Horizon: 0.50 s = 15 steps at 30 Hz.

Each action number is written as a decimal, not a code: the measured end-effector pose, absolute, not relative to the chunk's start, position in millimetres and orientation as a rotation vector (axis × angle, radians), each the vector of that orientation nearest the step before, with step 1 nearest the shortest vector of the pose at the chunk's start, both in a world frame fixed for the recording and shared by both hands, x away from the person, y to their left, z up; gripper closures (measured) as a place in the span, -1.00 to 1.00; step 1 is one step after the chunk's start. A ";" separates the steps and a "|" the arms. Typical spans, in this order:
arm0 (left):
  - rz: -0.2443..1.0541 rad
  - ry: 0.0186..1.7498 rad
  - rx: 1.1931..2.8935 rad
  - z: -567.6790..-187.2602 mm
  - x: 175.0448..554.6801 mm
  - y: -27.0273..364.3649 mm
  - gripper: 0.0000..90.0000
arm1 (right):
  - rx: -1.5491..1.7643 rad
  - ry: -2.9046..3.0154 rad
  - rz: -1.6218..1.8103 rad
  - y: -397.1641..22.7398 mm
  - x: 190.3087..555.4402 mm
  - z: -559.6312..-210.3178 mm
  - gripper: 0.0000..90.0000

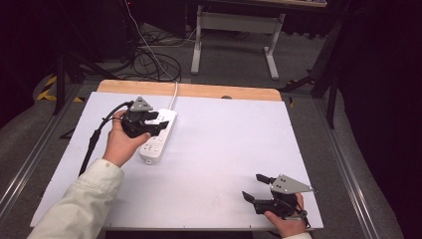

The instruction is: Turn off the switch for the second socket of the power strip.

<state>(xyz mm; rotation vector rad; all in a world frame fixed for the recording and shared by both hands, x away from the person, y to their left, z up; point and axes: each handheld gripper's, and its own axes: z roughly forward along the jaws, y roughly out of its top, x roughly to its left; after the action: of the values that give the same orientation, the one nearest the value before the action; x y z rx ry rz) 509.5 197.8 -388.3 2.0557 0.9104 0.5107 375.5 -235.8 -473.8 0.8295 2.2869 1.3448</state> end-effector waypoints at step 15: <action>0.502 0.859 1.966 -375.7 459.8 211.1 -0.46 | 0.817 2.287 1.351 -233.9 377.9 -472.9 -0.46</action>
<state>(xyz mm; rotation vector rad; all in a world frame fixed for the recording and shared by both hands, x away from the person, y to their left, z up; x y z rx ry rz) 459.8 211.1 -375.7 1.9658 0.8590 0.5022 377.9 -233.9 -472.9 0.8175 2.2872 1.3514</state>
